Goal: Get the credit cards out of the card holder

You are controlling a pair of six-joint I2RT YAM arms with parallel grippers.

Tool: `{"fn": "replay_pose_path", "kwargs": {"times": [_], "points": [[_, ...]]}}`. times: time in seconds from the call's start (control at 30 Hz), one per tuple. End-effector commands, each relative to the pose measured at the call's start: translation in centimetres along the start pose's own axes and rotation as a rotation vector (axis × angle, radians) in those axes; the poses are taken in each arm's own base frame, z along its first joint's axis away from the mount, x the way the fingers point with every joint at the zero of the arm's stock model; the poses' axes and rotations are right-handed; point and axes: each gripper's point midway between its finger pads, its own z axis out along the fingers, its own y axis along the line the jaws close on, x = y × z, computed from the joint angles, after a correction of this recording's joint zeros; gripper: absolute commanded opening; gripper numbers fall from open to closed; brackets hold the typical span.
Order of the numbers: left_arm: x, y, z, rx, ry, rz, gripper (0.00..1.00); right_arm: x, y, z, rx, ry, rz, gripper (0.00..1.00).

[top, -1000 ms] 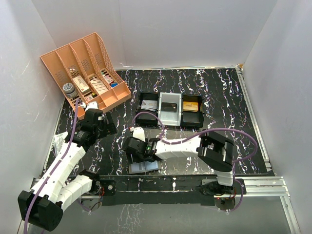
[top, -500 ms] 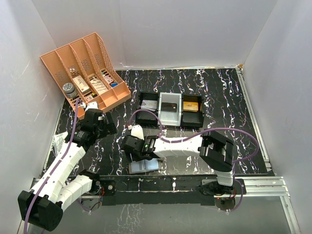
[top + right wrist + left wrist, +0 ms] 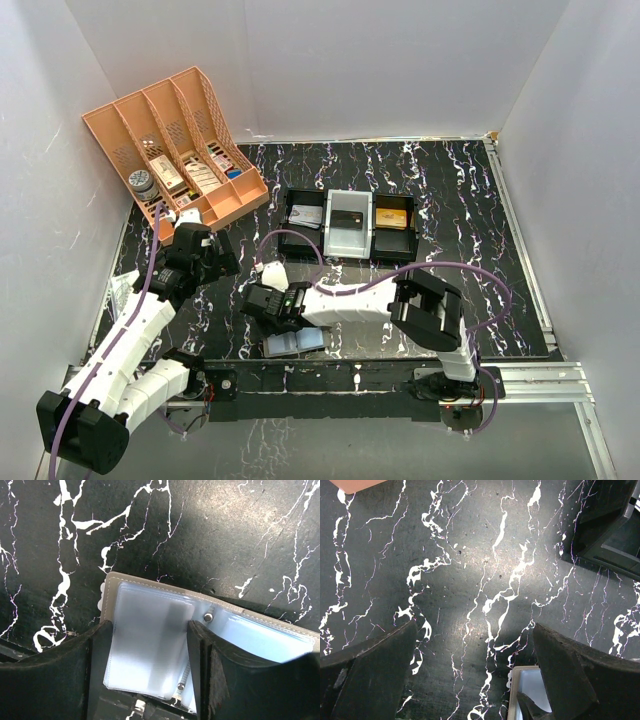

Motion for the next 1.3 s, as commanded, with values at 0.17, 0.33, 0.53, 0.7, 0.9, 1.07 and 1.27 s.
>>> {"fn": "replay_pose_path", "kwargs": {"times": [0.17,0.33,0.53,0.7,0.9,1.07,1.27], "points": [[-0.6,0.1,-0.4,-0.003,-0.013,-0.003,0.99,0.5,-0.4,0.2,-0.005,-0.008,0.001,0.44],[-0.5,0.1,-0.3,-0.003,-0.008,-0.002,0.99,0.1,0.7,-0.4,-0.121,-0.014,0.034,0.43],[-0.5,0.0,-0.3,0.001,-0.007,-0.002,0.99,-0.7,1.3,-1.6,-0.251,-0.018,0.101,0.41],[-0.4,-0.1,-0.3,0.007,-0.004,0.001,0.99,-0.9,1.5,-2.2,-0.335,-0.003,0.155,0.41],[-0.3,-0.3,-0.2,0.015,0.004,0.005,0.99,-1.0,0.7,-2.2,-0.333,0.000,0.182,0.34],[-0.3,-0.3,-0.1,0.014,0.005,0.007,0.99,-2.1,-0.4,-3.1,-0.286,-0.050,0.200,0.32],[-0.2,-0.3,-0.1,0.014,0.007,0.007,0.99,-3.3,-3.0,-4.0,-0.163,-0.110,0.203,0.38]]}}
